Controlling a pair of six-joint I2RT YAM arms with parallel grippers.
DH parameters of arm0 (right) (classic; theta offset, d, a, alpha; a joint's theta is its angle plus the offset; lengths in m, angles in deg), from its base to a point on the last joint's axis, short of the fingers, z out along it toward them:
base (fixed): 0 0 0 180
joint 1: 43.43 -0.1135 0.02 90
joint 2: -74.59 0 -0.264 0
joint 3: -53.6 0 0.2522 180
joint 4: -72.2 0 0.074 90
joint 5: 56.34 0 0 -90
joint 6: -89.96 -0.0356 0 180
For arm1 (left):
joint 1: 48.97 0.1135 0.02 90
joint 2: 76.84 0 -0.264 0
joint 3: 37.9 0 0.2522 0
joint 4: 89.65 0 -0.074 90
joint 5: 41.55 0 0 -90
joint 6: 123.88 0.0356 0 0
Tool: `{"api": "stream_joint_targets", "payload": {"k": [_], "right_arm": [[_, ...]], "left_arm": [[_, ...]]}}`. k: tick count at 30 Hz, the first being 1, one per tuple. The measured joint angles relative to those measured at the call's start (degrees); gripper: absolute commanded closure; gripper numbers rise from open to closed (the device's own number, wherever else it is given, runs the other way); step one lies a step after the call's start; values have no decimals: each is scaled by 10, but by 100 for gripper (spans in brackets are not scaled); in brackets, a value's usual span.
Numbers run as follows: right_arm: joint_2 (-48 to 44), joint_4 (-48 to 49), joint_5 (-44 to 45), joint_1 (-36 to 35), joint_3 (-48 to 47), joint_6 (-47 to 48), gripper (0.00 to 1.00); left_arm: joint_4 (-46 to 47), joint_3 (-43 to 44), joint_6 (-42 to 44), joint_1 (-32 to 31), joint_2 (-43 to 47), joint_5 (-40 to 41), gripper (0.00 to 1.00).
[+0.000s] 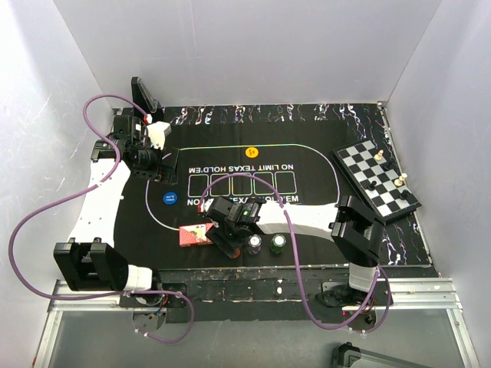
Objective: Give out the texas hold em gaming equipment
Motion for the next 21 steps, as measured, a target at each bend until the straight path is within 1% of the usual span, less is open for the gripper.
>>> {"api": "stream_joint_targets", "payload": {"k": [4, 5, 12, 15, 17, 19, 21], "right_arm": [[9, 0, 2, 0, 0, 0, 43], [9, 2, 2, 0, 1, 0, 44], [9, 9, 8, 0, 2, 0, 46], [9, 8, 9, -1, 2, 0, 50], [9, 8, 10, -1, 2, 0, 50], [9, 8, 10, -1, 2, 0, 43], [9, 7, 11, -2, 2, 0, 40]], "left_arm": [[0, 0, 0, 0, 2, 2, 0], [0, 0, 0, 0, 3, 2, 0], [1, -1, 0, 0, 8, 4, 0], [0, -2, 0, 0, 9, 4, 0], [2, -4, 0, 0, 9, 4, 0], [3, -9, 1, 0, 12, 4, 0], [2, -12, 1, 0, 15, 4, 0]]}}
